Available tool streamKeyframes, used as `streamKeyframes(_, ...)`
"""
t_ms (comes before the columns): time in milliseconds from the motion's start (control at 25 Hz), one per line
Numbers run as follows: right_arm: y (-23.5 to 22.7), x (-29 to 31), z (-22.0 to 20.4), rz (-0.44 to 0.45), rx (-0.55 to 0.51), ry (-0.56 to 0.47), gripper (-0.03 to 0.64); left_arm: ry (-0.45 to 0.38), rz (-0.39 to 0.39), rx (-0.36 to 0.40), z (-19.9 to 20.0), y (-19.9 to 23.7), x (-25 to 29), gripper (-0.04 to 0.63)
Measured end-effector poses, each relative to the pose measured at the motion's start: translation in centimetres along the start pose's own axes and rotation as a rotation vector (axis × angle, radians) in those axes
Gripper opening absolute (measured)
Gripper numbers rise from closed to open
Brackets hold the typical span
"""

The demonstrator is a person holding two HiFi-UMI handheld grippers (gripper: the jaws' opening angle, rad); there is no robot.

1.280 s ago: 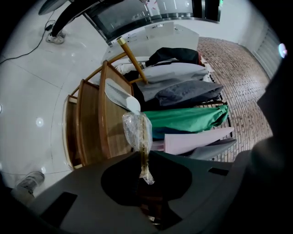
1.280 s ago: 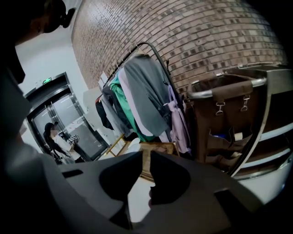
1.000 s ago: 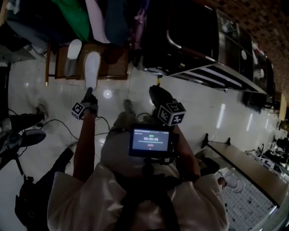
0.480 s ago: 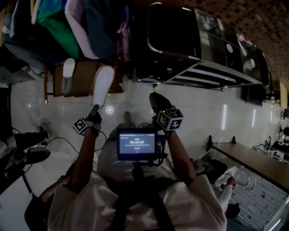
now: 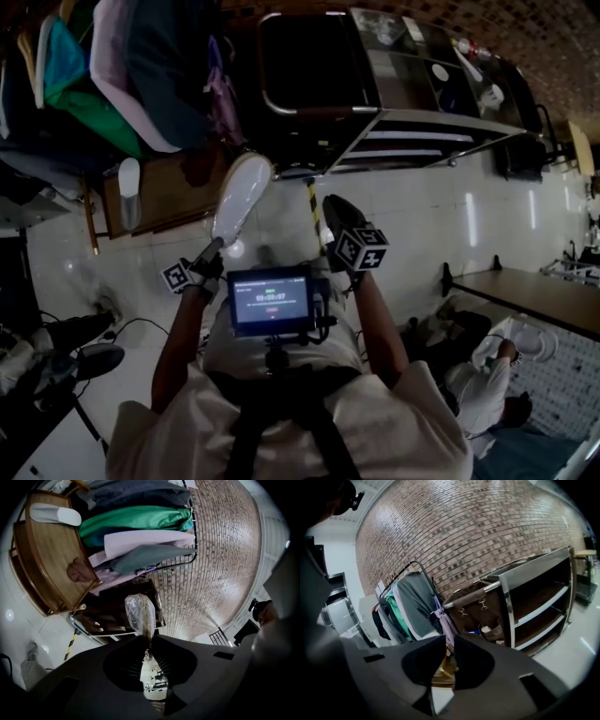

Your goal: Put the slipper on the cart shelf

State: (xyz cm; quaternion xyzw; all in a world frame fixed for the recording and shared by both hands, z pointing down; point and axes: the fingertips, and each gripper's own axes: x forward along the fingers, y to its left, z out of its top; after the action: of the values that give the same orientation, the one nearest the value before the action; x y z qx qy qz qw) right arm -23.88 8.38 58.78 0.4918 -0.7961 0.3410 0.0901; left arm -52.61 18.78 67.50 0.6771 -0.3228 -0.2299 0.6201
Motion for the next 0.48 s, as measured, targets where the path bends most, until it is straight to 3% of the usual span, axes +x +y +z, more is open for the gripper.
streamKeyframes(160,-1.9,-1.5,0.6,-0.044,0.021,-0.041,0.064,0.053,-0.053,-0.077,-1.9,-2.6,3.4,0.049)
streamKeyframes(360,-2.9,-2.4,0.3,-0.082,0.035,-0.058,0.064,0.129,-0.038,-0.068,-2.9,-2.7,5.8,0.049)
streamKeyframes(480,-4.6,-3.9,0.8,-0.098,0.037,-0.068,0.064,0.143,-0.113,-0.093,-4.5,-5.0,8.7,0.049)
